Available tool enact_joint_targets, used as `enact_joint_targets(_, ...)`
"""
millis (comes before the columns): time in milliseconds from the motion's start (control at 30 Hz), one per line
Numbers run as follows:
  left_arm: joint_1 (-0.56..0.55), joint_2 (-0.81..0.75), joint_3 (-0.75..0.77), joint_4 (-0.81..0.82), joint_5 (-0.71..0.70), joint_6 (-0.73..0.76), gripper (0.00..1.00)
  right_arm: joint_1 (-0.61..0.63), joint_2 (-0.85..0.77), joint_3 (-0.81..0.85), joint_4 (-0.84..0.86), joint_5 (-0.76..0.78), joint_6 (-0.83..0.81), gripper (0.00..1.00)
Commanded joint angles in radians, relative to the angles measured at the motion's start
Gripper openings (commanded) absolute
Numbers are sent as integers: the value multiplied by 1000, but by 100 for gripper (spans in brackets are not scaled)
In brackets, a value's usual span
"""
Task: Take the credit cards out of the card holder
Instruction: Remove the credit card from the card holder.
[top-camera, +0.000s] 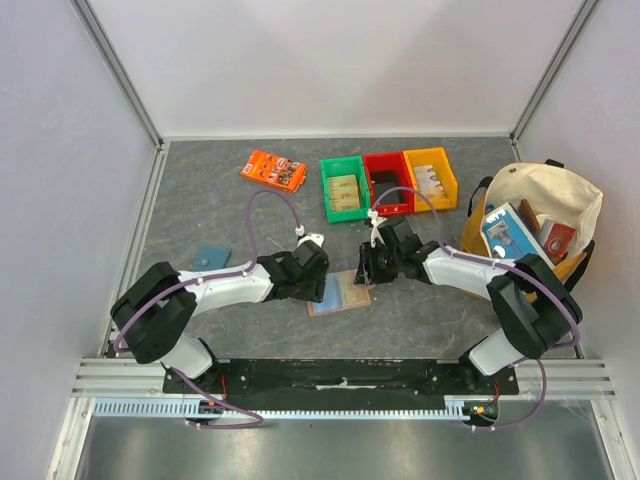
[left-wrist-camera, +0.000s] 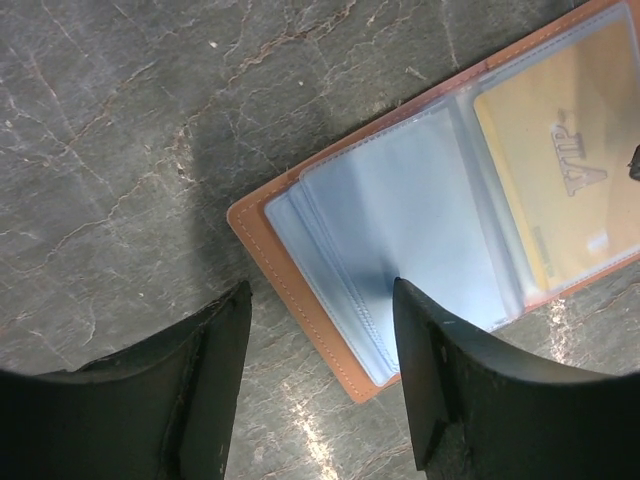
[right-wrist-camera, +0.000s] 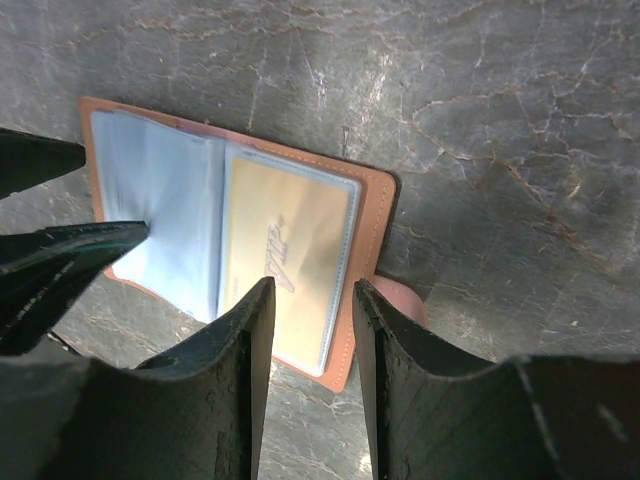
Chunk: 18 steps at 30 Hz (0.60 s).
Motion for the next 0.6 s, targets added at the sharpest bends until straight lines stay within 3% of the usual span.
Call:
enact_joint_targets(0, -8, 30, 2, 5, 1, -56, 60, 18, 17, -8, 15, 34, -21, 44)
enact_joint_targets(267, -6, 24, -26, 48, 46, -85, 48, 29, 29, -2, 21, 2, -15, 40)
enact_joint_targets(567, -8, 2, -38, 63, 57, -99, 44, 36, 18, 12, 25, -35, -3, 31)
